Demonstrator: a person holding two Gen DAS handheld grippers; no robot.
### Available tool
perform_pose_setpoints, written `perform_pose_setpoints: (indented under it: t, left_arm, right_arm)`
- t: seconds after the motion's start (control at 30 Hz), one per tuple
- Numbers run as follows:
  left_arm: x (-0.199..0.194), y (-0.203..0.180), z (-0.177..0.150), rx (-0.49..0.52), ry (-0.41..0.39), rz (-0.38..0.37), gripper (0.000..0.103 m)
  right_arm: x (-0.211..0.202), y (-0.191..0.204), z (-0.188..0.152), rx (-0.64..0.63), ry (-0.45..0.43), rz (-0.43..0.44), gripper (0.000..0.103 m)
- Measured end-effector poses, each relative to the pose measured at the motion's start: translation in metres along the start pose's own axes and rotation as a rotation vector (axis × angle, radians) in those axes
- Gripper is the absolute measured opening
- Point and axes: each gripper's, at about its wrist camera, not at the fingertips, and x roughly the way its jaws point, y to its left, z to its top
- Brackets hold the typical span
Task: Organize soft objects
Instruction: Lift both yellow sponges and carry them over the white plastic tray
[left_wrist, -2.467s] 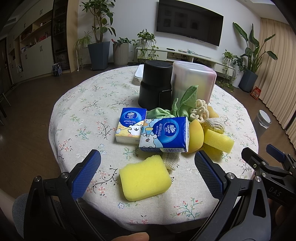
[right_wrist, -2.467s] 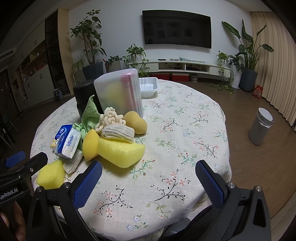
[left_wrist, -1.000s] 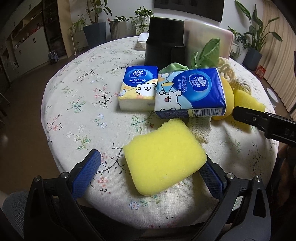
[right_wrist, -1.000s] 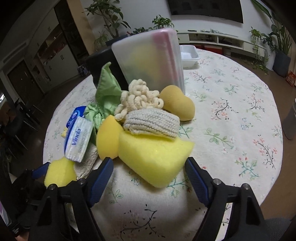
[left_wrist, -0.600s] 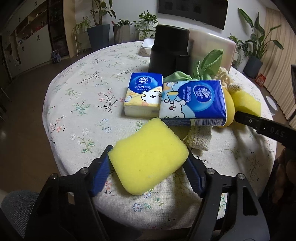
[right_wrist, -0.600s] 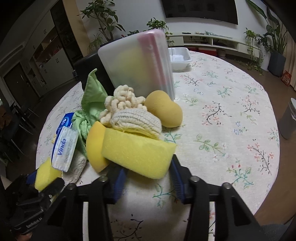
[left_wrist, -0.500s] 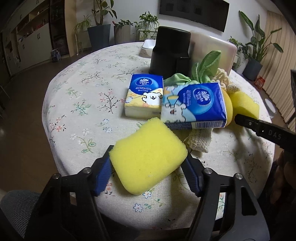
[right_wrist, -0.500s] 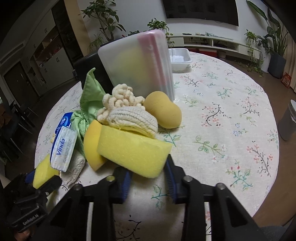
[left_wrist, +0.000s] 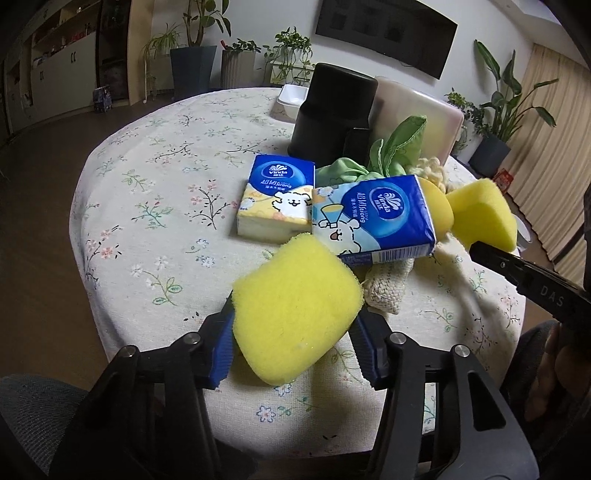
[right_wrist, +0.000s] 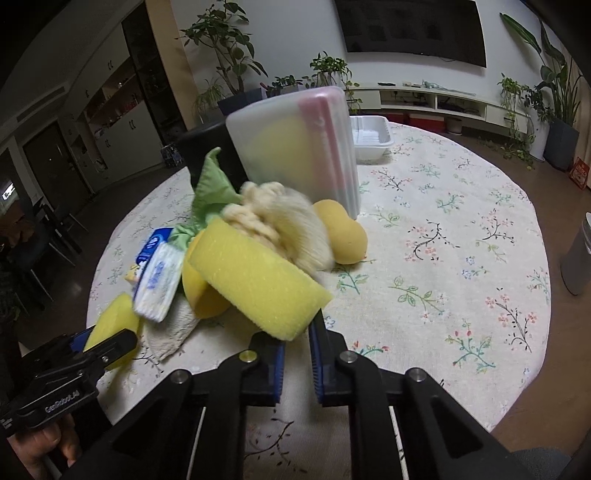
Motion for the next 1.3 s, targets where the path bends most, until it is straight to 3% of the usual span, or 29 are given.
perform_pose_setpoints:
  t: [0.47,1.3]
  left_arm:
    - [-0.021,-0.006,0.003,0.017,-0.041,-0.04,0.048]
    - [-0.043,-0.005,0.027,0.019,-0.09,-0.08,0.047]
  right_arm:
    - [-0.029,0.01,0.002,-0.033,-0.055,0.024,0.013]
    - [-0.05,-0.01,0.013,-0.001,-0.11,0.001,0.013]
